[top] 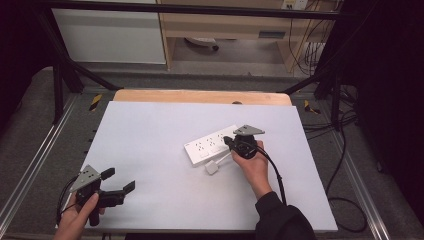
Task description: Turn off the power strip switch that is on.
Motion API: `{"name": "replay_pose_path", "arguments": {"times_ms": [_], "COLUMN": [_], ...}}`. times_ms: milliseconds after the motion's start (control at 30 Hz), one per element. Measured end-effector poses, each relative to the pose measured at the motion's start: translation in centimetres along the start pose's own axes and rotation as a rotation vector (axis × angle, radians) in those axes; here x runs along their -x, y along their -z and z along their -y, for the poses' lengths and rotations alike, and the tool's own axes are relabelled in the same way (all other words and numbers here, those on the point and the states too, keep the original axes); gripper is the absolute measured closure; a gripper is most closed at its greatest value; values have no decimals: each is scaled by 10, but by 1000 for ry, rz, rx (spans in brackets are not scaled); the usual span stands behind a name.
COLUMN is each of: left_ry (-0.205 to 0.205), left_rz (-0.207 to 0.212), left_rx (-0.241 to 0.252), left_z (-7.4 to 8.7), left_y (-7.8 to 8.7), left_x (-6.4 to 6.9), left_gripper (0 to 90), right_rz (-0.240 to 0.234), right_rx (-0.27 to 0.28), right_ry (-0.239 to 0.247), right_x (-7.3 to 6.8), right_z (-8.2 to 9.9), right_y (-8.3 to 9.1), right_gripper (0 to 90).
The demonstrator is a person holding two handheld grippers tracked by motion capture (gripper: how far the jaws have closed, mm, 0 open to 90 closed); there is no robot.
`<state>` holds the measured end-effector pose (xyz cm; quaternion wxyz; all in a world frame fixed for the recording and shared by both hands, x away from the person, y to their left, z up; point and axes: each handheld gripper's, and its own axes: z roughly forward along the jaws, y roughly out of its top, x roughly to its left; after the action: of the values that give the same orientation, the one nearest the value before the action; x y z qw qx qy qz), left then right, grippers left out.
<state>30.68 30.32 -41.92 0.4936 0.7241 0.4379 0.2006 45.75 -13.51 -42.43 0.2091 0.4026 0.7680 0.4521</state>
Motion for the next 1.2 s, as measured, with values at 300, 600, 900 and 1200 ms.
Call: {"name": "replay_pose_path", "arguments": {"times_ms": [300,600,900,1200], "left_ry": [18,21,25,26], "left_rz": [-12,-12,-13,-4], "left_rx": [-10,-10,0,2], "left_z": [2,2,1,1], "left_y": [-1,-1,0,0], "left_x": [-1,-2,-2,-2], "left_gripper": [61,61,61,61], "right_rz": [-1,7,28,32], "right_rx": [19,53,42,45], "right_ry": [7,-17,-51,-73], "right_x": [1,7,10,12], "right_z": [-10,-16,-20,-29], "right_y": [11,24,29,39], "right_gripper": [900,849,482,225]}}
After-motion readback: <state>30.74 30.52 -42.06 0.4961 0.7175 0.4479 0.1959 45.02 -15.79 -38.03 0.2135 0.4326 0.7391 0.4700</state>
